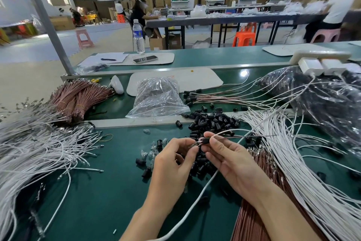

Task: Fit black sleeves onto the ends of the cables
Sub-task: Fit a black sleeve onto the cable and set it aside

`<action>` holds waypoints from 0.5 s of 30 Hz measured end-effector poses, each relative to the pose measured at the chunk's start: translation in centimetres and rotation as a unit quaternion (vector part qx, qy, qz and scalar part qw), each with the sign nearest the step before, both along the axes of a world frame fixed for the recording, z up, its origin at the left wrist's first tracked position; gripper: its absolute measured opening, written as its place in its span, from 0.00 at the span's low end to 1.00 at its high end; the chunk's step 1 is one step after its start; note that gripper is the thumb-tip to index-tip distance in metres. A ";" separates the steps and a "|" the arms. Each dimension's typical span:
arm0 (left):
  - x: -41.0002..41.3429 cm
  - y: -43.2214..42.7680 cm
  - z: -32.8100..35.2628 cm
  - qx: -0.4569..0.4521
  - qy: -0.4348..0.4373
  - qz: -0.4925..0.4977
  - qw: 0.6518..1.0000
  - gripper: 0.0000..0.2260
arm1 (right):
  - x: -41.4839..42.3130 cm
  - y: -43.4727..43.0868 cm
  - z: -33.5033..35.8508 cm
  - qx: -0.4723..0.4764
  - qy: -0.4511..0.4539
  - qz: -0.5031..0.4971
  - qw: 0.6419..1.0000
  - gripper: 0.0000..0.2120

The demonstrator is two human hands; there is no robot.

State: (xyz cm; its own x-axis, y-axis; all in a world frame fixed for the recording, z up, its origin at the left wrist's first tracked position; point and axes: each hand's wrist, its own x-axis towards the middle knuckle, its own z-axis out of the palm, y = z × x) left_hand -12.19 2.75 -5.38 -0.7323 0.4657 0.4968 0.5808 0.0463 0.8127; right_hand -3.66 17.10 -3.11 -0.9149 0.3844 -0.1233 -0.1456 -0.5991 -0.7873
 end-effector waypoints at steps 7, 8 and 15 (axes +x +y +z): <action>0.0 -0.1 0.3 0.008 -0.010 -0.015 1.000 0.07 | -0.1 -0.5 -0.1 0.014 -0.004 0.020 1.000 0.12; 0.0 -0.1 0.3 0.009 -0.018 -0.013 1.000 0.08 | -0.1 -0.6 -0.1 0.015 -0.007 0.022 1.000 0.12; 0.0 0.0 0.4 0.018 -0.061 -0.030 0.998 0.09 | 0.0 -0.8 -0.2 0.037 -0.015 0.006 0.999 0.14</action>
State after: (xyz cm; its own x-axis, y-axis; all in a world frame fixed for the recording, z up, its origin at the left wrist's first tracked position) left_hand -12.20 2.75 -4.99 -0.7593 0.4943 0.4232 0.4786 -0.0165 0.8779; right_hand -3.68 16.28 -3.33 -0.9160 0.3820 -0.1228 -0.1140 -0.5413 -0.8331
